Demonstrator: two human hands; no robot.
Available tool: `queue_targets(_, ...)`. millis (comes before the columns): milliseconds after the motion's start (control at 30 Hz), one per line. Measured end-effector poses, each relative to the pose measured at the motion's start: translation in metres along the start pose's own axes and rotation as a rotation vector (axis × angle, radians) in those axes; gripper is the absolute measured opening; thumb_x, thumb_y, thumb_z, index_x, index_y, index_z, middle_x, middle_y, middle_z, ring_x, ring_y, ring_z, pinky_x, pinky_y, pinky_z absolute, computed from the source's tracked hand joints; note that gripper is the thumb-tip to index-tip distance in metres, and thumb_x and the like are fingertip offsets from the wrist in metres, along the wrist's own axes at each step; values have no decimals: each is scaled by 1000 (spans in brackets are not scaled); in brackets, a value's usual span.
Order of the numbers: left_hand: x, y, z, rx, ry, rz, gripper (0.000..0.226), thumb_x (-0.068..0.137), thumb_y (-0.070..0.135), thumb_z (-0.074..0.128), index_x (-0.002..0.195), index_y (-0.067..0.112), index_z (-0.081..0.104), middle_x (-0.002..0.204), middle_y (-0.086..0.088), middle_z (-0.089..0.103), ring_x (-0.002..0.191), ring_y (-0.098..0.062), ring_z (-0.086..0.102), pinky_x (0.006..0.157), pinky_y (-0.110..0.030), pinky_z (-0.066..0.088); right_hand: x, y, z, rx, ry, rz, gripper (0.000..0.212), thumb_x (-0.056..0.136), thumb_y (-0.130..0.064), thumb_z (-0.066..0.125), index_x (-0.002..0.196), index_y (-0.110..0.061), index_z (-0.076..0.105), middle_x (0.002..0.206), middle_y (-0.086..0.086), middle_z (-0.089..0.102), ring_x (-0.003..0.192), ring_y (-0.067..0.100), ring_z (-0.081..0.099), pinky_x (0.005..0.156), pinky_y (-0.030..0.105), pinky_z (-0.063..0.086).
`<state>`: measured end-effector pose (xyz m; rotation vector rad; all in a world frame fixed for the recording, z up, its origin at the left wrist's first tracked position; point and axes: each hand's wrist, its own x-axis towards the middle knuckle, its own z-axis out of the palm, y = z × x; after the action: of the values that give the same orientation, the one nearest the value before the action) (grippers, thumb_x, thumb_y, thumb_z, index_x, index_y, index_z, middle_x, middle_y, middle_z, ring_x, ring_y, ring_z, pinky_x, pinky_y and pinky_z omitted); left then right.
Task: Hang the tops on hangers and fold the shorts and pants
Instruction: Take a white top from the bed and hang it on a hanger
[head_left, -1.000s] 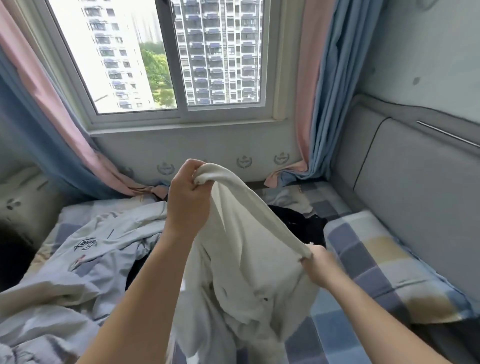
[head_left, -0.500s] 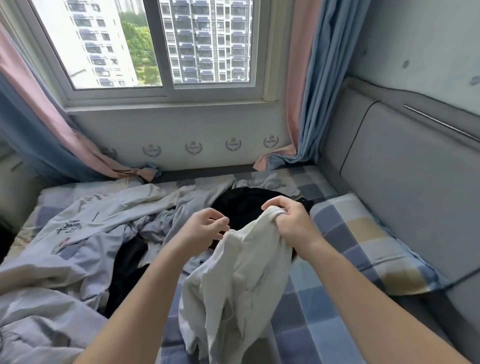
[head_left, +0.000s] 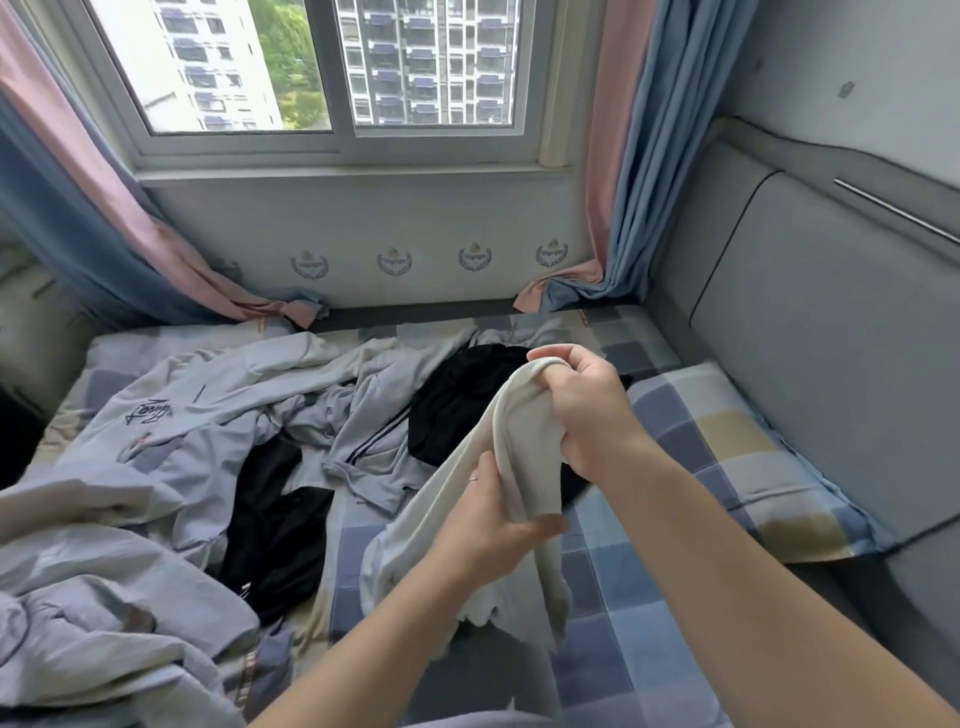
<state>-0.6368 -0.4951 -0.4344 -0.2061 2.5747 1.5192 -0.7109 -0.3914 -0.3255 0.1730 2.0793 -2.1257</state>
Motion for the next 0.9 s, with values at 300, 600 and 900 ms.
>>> queue_targets(300,14,-2,-6,-98,190,40,22,105,21,45,102,39,58,92,25,68,86,11,59,71,-13,47,-7,-2,-13,409,-179,151,17,98,2,54,106,-8,64,90,10,68,78,19,66,68,31,57)
queue_targets(600,15,15,-47,-438,367,11,26,89,17,47,88,-8,52,78,-10,50,74,-20,46,66,-37,38,-9,76,-39,-126,-392,78,72,87,-14,77,146,-24,37,130,-7,59,119,7,59,82,17,49)
queue_targets(900,15,24,-55,-725,413,-122,24,102,15,46,83,15,60,91,-11,59,84,-26,56,77,-42,47,-36,171,-39,-737,-274,154,28,96,-30,59,69,-27,55,69,-7,59,66,11,54,60,28,41)
